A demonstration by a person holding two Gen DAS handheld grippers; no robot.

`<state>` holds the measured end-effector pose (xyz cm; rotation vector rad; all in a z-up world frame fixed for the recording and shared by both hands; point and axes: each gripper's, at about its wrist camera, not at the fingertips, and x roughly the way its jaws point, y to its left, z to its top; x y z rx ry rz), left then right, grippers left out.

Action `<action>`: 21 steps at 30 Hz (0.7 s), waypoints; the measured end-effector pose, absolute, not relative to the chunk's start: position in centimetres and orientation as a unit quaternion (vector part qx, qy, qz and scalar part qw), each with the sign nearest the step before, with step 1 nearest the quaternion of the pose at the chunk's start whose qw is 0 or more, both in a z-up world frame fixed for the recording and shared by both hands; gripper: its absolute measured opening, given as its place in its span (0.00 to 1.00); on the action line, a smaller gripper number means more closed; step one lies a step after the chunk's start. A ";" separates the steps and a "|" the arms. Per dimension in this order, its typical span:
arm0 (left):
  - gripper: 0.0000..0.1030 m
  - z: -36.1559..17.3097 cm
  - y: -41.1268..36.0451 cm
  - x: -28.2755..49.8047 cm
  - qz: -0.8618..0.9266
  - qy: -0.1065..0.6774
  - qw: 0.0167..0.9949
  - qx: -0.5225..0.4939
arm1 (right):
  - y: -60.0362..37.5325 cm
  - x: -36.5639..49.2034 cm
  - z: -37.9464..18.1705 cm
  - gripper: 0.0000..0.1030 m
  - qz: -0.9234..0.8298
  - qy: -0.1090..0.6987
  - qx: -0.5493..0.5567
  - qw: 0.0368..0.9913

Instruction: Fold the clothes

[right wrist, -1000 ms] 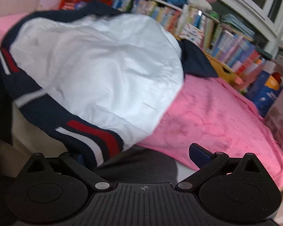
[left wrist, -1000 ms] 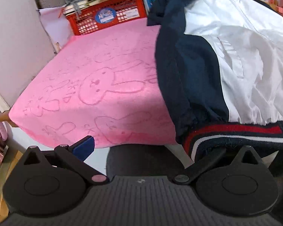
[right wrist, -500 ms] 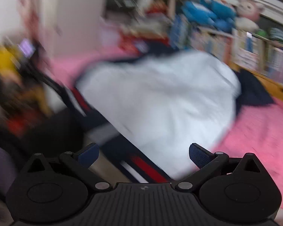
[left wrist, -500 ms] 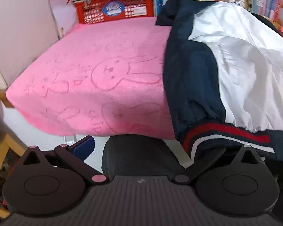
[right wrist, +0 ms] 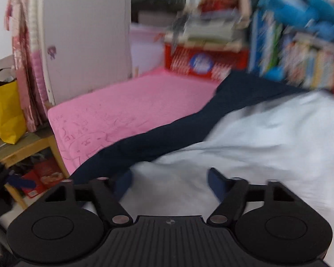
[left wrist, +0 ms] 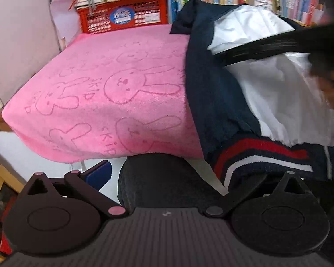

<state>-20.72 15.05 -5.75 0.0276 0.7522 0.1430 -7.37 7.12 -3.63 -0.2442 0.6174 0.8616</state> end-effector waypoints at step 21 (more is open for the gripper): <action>1.00 3.0 19.0 -21.5 0.116 0.324 0.939 0.030 | -2.1 -9.4 -3.5 0.94 0.506 0.145 -0.093 0.845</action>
